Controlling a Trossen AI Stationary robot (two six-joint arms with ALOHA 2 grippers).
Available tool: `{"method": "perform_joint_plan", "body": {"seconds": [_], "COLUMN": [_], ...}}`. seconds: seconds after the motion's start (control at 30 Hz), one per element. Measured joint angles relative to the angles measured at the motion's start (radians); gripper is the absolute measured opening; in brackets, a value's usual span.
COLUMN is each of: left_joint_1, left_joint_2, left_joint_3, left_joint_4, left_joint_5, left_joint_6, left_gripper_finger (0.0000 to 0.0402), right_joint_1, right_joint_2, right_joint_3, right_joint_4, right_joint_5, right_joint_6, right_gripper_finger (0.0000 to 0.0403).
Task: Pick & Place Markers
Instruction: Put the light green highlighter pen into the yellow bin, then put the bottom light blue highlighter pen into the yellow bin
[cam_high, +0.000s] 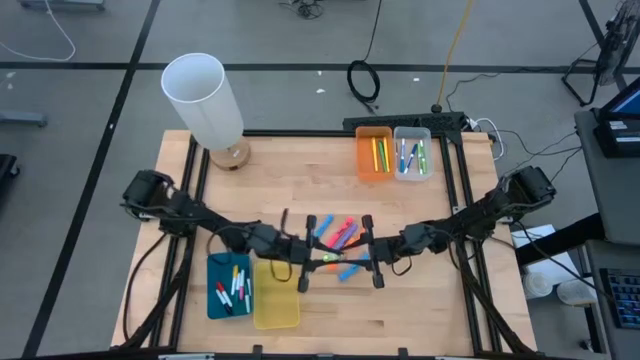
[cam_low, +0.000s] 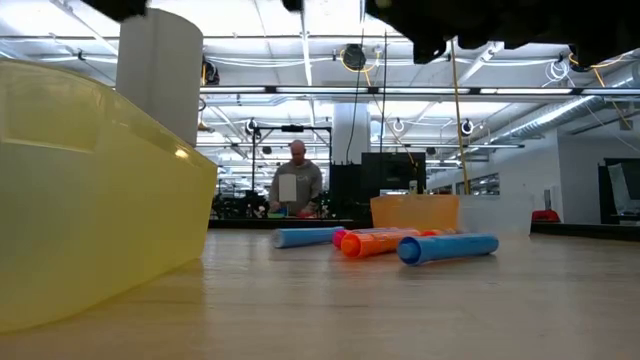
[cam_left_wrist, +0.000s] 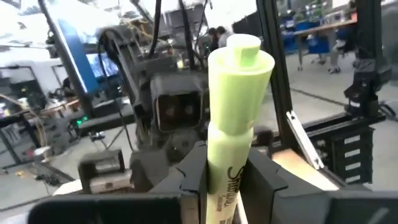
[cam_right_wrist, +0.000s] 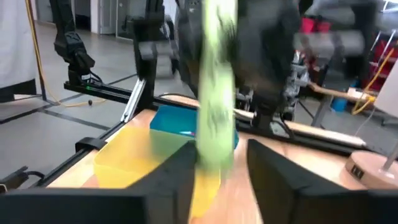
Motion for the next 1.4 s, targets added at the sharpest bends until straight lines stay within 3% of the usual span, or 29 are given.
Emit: {"method": "perform_joint_plan", "body": {"seconds": [0.13,0.27,0.4,0.47,0.57,0.67,0.83,1.13,1.4], "left_joint_1": [-0.072,-0.165,-0.296,-0.358,-0.426,-0.470,-0.495,-0.485,-0.446], "left_joint_2": [-0.115,-0.261,-0.300,-0.299,-0.283,-0.258,-0.217,-0.173,-0.175], "left_joint_3": [0.000,0.001,0.001,0.000,0.000,-0.002,0.000,0.000,0.000], "left_joint_4": [-0.186,-0.518,-0.882,-1.022,-1.165,-1.261,-1.266,-1.260,-1.214], "left_joint_5": [-0.190,-0.415,-0.610,-0.635,-0.543,-0.483,-0.433,-0.427,-0.487], "left_joint_6": [-0.109,-0.466,-0.881,-1.106,-1.415,-1.570,-1.649,-1.613,-1.442], "left_gripper_finger": [0.0063,0.0063,0.0063,0.0063,0.0063,0.0063,0.0068,0.0223,0.0290], "right_joint_1": [-0.001,0.010,0.035,0.044,0.049,0.052,0.052,0.052,0.045], "right_joint_2": [-0.009,-0.034,-0.066,-0.085,-0.108,-0.132,-0.164,-0.174,-0.173], "right_joint_3": [0.000,-0.001,-0.001,-0.001,-0.001,-0.001,-0.001,-0.001,-0.001], "right_joint_4": [-0.054,-0.143,-0.181,-0.185,-0.181,-0.179,-0.188,-0.245,-0.354], "right_joint_5": [0.009,0.110,0.201,0.224,0.236,0.236,0.236,0.236,0.234], "right_joint_6": [0.012,0.037,0.038,0.035,0.016,0.009,0.002,0.011,-0.013], "right_gripper_finger": [0.0183,0.0204,0.0197,0.0191,0.0183,0.0176,0.0171,0.0177,0.0180]}}
